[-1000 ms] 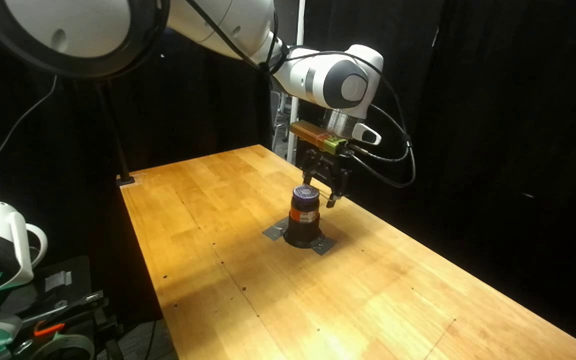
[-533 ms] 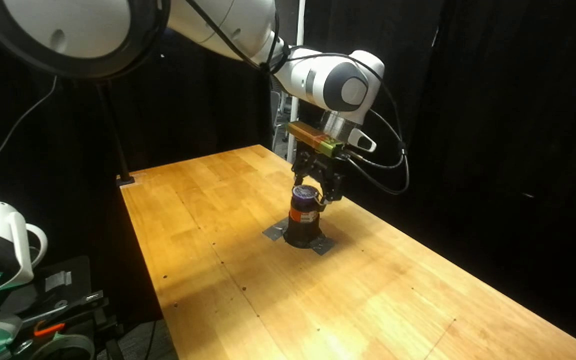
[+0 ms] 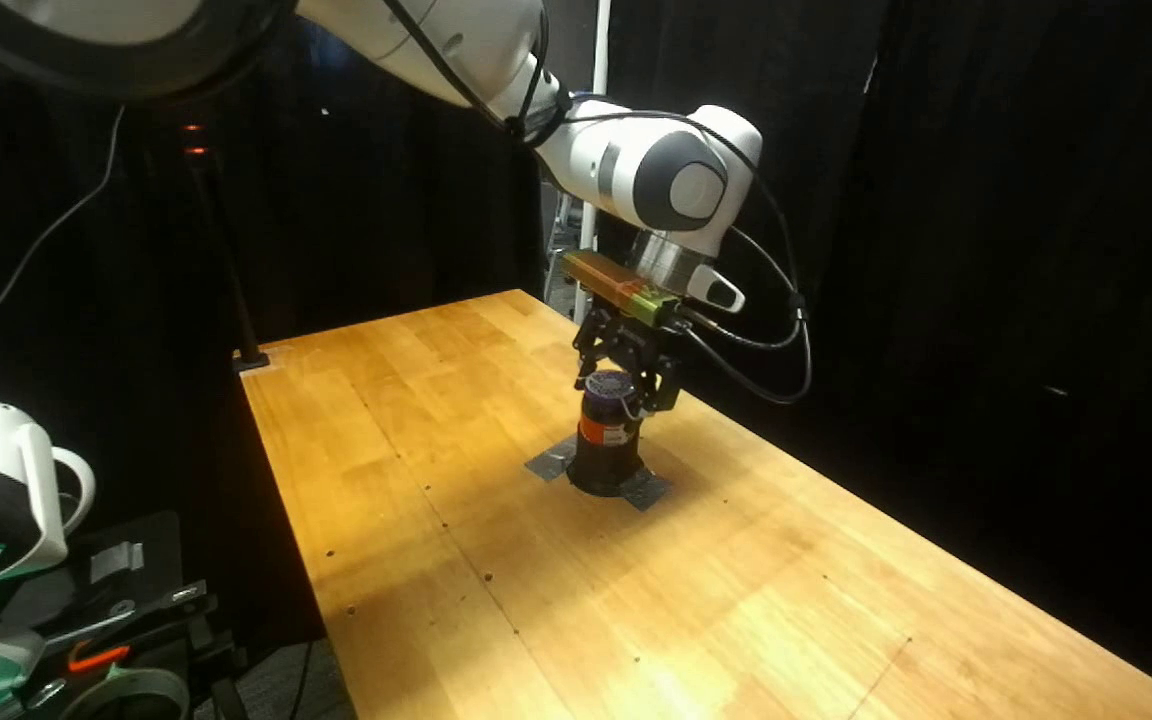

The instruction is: Put the elastic around the bottle

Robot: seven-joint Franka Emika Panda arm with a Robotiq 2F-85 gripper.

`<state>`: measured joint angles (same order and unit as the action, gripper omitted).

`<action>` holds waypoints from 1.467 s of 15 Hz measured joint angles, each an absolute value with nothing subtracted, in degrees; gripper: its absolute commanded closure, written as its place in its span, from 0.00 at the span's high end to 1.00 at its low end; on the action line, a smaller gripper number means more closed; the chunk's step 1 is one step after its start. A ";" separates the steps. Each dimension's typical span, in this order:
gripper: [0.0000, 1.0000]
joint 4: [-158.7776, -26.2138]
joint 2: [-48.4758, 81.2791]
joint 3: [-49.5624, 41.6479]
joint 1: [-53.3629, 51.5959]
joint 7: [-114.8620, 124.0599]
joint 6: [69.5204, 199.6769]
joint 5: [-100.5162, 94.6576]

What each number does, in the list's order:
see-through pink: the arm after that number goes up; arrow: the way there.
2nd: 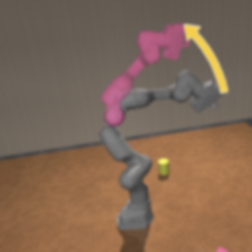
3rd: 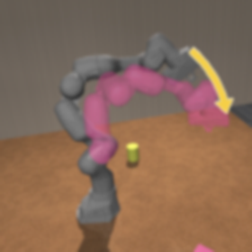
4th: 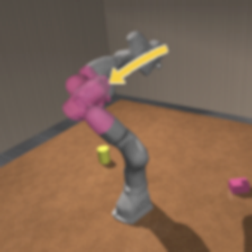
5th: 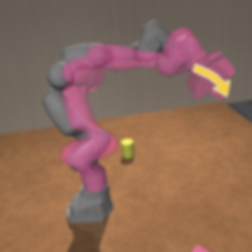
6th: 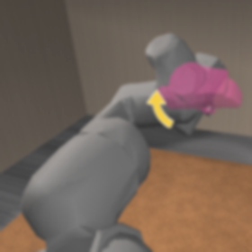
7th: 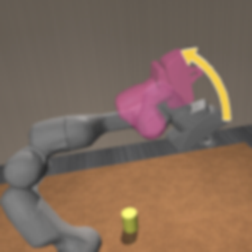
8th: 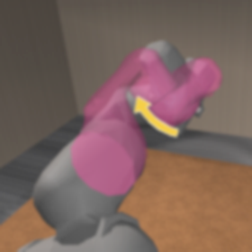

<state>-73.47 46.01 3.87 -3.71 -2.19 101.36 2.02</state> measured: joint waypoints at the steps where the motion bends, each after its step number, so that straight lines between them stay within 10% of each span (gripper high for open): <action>1: 1.00 -75.25 45.04 3.87 -3.70 -2.24 102.88 2.02; 12: 1.00 -98.03 33.74 3.87 -3.08 -3.32 120.83 2.02; 22: 0.11 -117.63 24.40 4.28 -1.74 -5.66 147.87 2.03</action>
<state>-117.63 24.40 4.28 -1.74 -5.66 147.87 2.03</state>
